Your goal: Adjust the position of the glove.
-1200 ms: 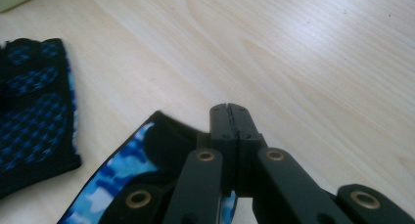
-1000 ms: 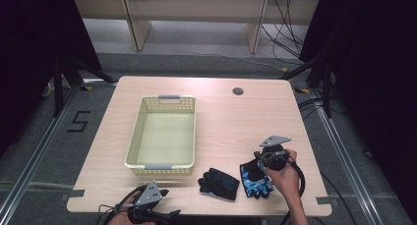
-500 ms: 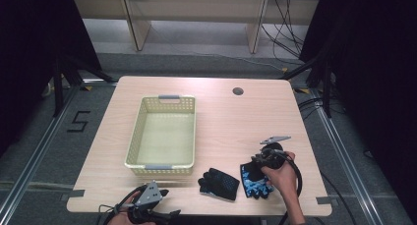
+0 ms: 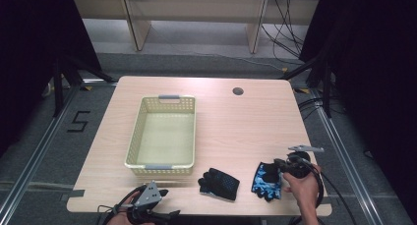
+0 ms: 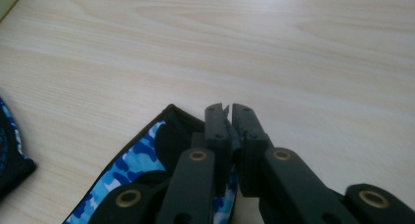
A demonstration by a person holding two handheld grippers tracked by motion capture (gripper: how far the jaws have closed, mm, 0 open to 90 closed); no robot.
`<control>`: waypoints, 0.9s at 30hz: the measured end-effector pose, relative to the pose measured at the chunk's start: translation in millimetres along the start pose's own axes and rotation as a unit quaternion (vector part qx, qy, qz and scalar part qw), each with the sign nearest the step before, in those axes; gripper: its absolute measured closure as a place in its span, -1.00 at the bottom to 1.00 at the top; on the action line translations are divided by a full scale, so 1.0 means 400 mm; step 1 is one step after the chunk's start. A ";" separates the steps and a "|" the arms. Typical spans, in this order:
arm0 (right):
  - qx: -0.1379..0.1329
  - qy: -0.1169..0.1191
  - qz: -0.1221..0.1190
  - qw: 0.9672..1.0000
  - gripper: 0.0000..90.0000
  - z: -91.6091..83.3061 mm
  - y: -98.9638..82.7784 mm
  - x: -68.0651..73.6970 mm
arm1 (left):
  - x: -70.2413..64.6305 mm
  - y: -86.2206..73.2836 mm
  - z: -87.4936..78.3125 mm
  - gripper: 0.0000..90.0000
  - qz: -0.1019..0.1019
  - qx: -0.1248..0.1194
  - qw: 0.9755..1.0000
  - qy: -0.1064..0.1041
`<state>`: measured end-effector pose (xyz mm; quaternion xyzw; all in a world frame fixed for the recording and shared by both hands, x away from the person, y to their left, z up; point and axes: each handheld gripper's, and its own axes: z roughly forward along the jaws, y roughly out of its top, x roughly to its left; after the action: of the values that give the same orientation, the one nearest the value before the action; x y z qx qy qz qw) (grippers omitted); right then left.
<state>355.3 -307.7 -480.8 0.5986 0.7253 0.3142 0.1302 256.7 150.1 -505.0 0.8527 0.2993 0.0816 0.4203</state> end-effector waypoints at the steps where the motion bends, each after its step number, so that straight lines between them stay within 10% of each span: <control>1: -0.004 -0.004 0.003 1.000 0.92 -0.009 -0.010 -0.012 | -0.001 0.000 0.001 -0.48 -0.001 -0.001 1.000 0.000; 7: -0.034 -0.012 0.050 0.998 0.74 -0.032 -0.064 -0.027 | 0.001 0.000 0.002 -0.48 0.017 -0.001 1.000 0.009; 10: -0.035 -0.030 -0.023 0.999 0.70 -0.054 -0.074 -0.049 | 0.004 0.001 -0.002 -0.48 0.019 0.005 1.000 0.001; 15: -0.029 -0.026 -0.042 0.998 0.64 -0.092 -0.095 -0.031 | 0.000 -0.001 0.000 -0.49 0.007 0.005 1.000 0.002; 16: -0.027 -0.020 -0.017 0.999 0.58 -0.095 -0.100 -0.019 | 0.003 0.000 0.000 -0.49 0.018 0.002 1.000 0.002; 19: -0.030 -0.028 -0.053 0.998 0.48 -0.109 -0.102 -0.011 | -0.003 -0.001 0.001 -0.49 -0.003 -0.001 1.000 -0.001; 27: -0.026 0.050 -0.172 0.984 0.39 -0.130 -0.103 0.036 | 0.001 -0.002 -0.001 -0.49 0.000 0.003 1.000 0.001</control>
<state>289.9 -313.0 -463.2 0.4451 0.8146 0.3354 0.1609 256.7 151.0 -505.3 0.8541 0.2997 0.0820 0.4170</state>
